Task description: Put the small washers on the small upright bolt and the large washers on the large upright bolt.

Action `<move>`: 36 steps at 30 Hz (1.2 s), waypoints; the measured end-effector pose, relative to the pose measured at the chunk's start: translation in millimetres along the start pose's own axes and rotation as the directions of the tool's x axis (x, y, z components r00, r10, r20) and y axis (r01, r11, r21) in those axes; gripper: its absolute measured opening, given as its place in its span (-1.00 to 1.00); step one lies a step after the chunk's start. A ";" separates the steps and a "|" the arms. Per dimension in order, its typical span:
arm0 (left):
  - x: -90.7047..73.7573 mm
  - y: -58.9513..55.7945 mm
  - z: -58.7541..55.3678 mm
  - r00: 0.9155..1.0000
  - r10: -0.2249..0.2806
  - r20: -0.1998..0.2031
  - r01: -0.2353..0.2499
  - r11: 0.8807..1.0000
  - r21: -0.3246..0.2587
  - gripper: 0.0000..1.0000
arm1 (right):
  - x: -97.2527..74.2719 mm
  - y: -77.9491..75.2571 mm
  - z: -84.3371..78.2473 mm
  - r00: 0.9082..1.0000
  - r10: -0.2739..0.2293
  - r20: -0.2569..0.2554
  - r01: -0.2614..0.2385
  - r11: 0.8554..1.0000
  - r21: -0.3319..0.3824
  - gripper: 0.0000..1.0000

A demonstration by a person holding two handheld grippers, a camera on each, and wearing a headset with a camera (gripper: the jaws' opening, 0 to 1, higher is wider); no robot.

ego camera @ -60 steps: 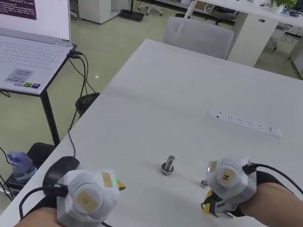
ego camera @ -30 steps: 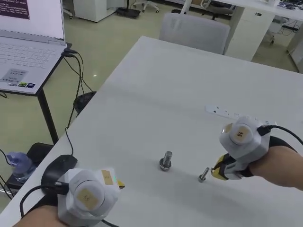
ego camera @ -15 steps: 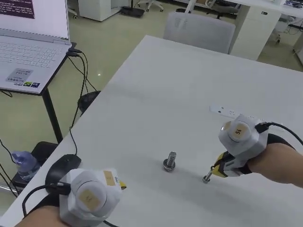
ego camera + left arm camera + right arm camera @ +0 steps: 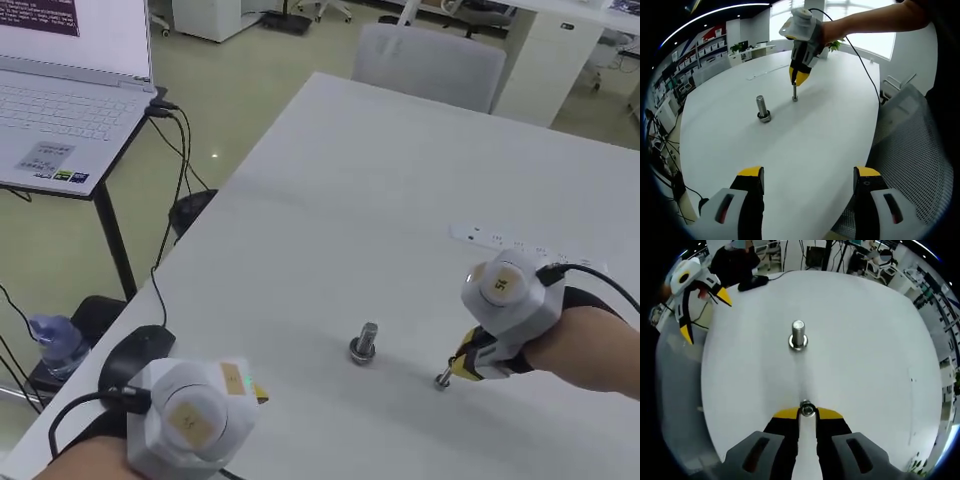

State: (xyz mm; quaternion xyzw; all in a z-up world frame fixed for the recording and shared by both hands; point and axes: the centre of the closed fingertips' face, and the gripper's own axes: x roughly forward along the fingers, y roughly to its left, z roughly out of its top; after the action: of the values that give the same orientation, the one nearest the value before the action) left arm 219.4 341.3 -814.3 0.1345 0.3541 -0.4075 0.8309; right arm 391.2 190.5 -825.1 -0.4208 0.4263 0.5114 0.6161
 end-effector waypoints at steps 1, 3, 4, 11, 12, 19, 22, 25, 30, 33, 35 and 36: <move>0.1 0.2 -0.5 1.000 0.000 -0.002 0.000 1.000 -0.002 0.44 | 1.6 0.4 -1.1 1.000 0.003 -0.004 -0.003 1.000 0.000 -0.75; 0.4 1.0 -1.5 1.000 0.000 -0.003 0.000 1.000 -0.002 0.44 | 4.3 0.7 -2.0 1.000 0.004 -0.009 -0.004 1.000 -0.006 -0.75; 0.5 1.1 -2.0 1.000 0.000 -0.004 0.000 1.000 -0.003 0.44 | 5.5 1.0 -2.3 1.000 0.006 -0.011 -0.006 1.000 -0.008 -0.75; 1.0 0.9 -5.6 1.000 -0.004 -0.008 0.004 1.000 -0.010 0.43 | 17.7 1.6 -5.4 1.000 0.017 -0.026 -0.018 1.000 -0.011 -0.75; 1.4 1.5 -7.0 1.000 -0.004 -0.012 0.004 1.000 -0.010 0.43 | 19.2 1.9 -6.3 0.999 0.017 -0.030 -0.018 1.000 -0.016 -0.75; 1.2 4.5 -12.0 1.000 -0.005 -0.022 0.005 1.000 -0.018 0.42 | 30.7 2.5 -6.2 0.999 0.028 -0.039 -0.029 0.999 -0.022 -0.75; 1.9 5.9 -13.3 1.000 -0.003 -0.024 0.002 1.000 -0.021 0.42 | 33.4 3.3 -6.2 0.999 0.034 -0.043 -0.035 0.999 -0.023 -0.75; 2.9 6.8 -13.5 1.000 -0.003 -0.023 0.002 1.000 -0.027 0.42 | 35.8 4.3 -6.5 0.998 0.041 -0.044 -0.042 0.999 -0.021 -0.75; 5.6 5.8 -13.9 1.000 -0.009 -0.027 0.008 1.000 -0.024 0.42 | 39.9 3.3 -10.2 0.998 0.041 -0.057 -0.043 0.999 -0.029 -0.75; 6.1 5.5 -12.7 1.000 -0.011 -0.027 0.010 1.000 -0.025 0.42 | 40.8 1.8 -10.8 0.998 0.038 -0.058 -0.040 0.999 -0.034 -0.75; 6.6 5.8 -12.2 1.000 -0.011 -0.025 0.010 1.000 -0.025 0.42 | 40.9 1.0 -10.7 0.998 0.036 -0.058 -0.038 0.999 -0.036 -0.75; 6.9 5.9 -12.0 1.000 -0.011 -0.026 0.010 1.000 -0.024 0.42 | 41.2 0.8 -10.6 0.998 0.037 -0.058 -0.039 0.999 -0.033 -0.75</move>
State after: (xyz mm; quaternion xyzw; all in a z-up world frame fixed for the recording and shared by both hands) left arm 221.1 347.2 -828.1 0.1281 0.3704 -0.4059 0.8256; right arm 394.0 191.7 -867.5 -0.4374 0.4429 0.5181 0.5866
